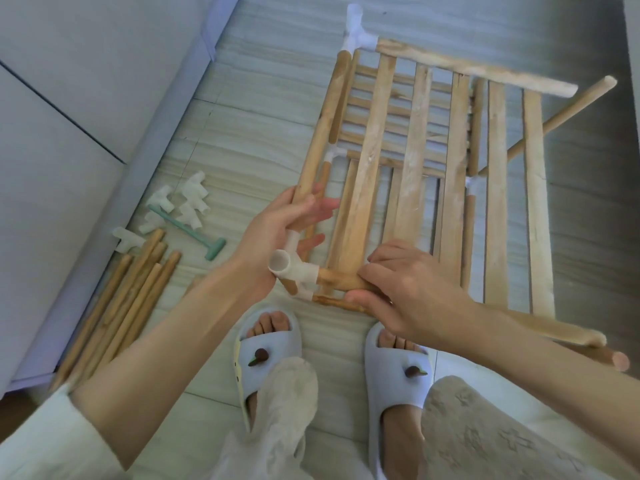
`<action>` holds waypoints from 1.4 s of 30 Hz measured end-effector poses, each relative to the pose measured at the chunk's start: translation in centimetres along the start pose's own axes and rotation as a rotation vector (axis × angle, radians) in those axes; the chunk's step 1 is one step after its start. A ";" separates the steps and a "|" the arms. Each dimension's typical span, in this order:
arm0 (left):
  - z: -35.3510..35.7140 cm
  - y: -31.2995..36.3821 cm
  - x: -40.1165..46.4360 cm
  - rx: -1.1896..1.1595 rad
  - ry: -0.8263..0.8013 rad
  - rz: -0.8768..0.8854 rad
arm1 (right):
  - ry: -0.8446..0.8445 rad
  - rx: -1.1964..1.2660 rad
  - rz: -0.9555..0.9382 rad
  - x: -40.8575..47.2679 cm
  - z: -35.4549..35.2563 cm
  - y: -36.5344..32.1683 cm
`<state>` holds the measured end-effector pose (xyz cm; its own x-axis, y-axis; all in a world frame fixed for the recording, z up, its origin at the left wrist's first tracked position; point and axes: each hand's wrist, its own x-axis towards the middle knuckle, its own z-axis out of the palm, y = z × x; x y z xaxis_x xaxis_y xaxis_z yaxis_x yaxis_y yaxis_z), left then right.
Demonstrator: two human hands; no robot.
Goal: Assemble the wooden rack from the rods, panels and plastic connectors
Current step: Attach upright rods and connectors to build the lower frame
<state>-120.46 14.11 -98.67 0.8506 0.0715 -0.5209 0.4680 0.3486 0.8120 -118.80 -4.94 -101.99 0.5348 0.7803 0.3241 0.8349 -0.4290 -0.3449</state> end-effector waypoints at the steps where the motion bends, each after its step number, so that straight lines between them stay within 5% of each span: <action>1: 0.0 0.0 0.0 0.009 0.005 0.003 | 0.003 0.010 0.004 0.0 0.2 -0.1; 23: 0.0 0.7 1.3 0.108 0.074 0.000 | -0.033 -0.114 0.018 0.6 -1.9 0.8; 28: 0.0 0.9 1.9 0.090 0.039 -0.048 | 0.065 -0.153 0.377 0.9 -3.2 2.9; 33: 0.3 1.0 2.9 0.188 0.102 0.040 | 0.052 -0.310 1.020 -0.2 -7.0 7.8; 35: 0.5 1.3 3.3 0.229 0.110 0.067 | 0.002 -0.156 1.281 -0.5 -7.9 9.4; 38: 0.9 1.7 3.5 0.293 0.109 0.114 | 0.165 0.479 1.571 -0.7 -8.5 10.7; 42: 1.1 1.8 3.4 0.333 0.088 0.182 | 0.134 1.040 1.483 -2.3 -8.5 11.7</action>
<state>-116.49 13.95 -98.69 0.9099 0.1895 -0.3690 0.3757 0.0010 0.9267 -109.15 -15.65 -99.33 0.7266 -0.0022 -0.6870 -0.6749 -0.1894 -0.7132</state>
